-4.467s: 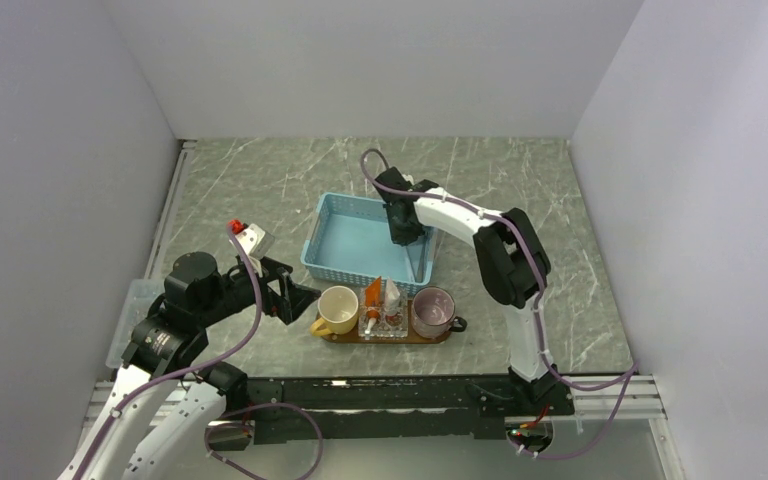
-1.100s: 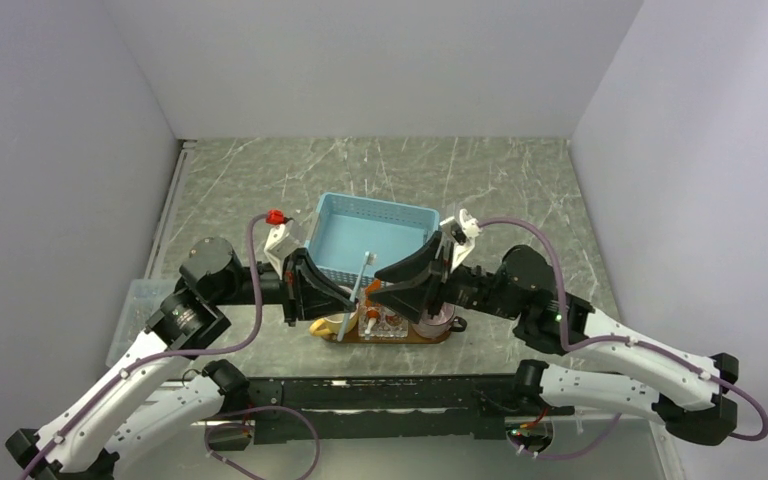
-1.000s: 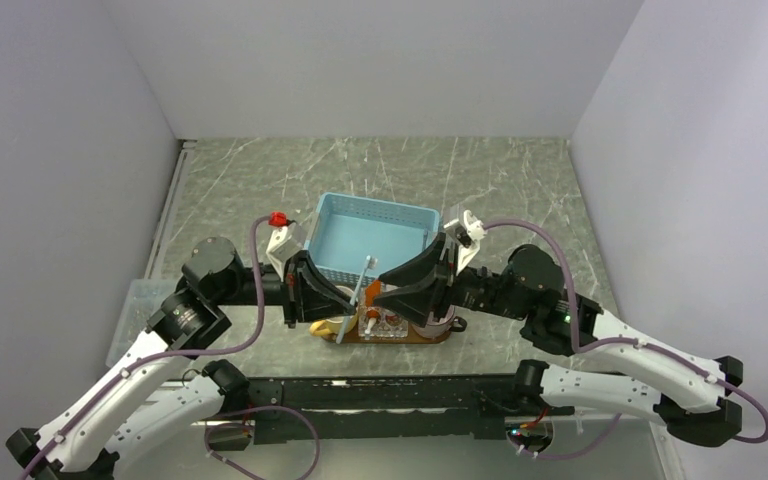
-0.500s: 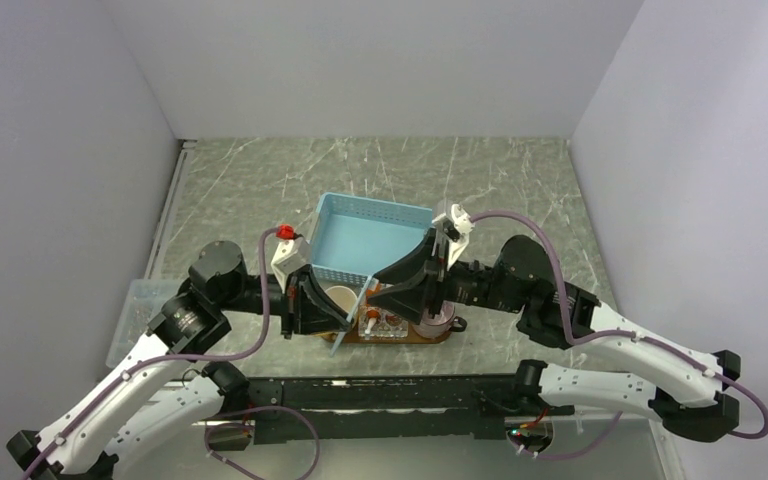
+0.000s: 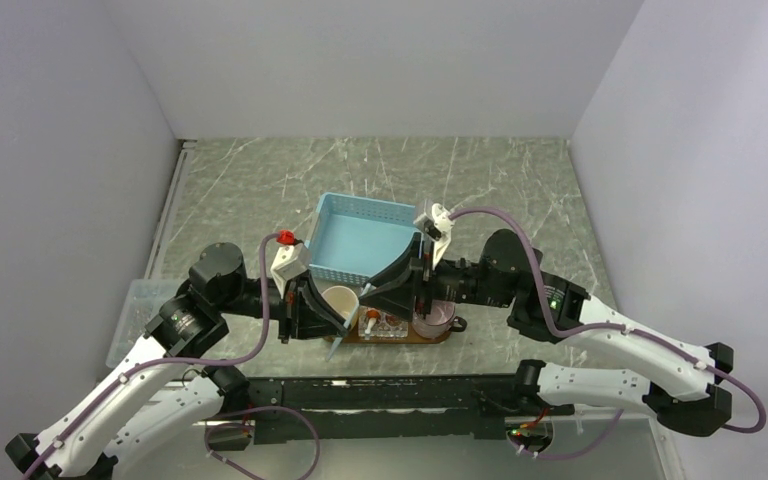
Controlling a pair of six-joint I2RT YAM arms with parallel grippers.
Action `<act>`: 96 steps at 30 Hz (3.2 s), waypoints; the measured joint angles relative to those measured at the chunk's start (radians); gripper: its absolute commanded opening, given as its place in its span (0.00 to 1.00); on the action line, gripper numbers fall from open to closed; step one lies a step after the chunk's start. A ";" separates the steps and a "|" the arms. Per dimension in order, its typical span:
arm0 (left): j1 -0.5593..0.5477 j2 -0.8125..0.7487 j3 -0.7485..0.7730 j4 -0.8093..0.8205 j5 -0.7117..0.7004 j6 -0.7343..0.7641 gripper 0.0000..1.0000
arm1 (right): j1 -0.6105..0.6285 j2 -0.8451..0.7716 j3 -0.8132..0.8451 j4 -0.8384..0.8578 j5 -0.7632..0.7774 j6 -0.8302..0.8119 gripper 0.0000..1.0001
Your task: Prepare toiletry sets of a toothbrush and toothpaste on the tray
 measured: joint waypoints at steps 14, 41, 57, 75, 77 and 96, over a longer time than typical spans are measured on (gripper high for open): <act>-0.001 -0.005 0.000 -0.002 0.012 0.003 0.07 | 0.000 0.020 0.004 -0.003 -0.021 0.000 0.00; -0.001 -0.018 0.128 -0.192 -0.374 0.088 0.99 | 0.000 -0.068 0.094 -0.286 0.142 -0.162 0.00; -0.001 -0.089 0.131 -0.286 -0.566 0.151 0.99 | 0.057 -0.024 0.206 -0.493 0.386 -0.270 0.00; -0.001 -0.117 0.060 -0.293 -0.625 0.160 0.99 | 0.214 0.004 -0.012 -0.335 0.688 -0.294 0.00; -0.001 -0.116 0.060 -0.293 -0.625 0.160 0.99 | 0.219 -0.003 -0.047 -0.310 0.705 -0.294 0.00; -0.001 -0.109 0.048 -0.293 -0.622 0.159 0.99 | 0.230 -0.032 -0.233 -0.143 0.786 -0.287 0.00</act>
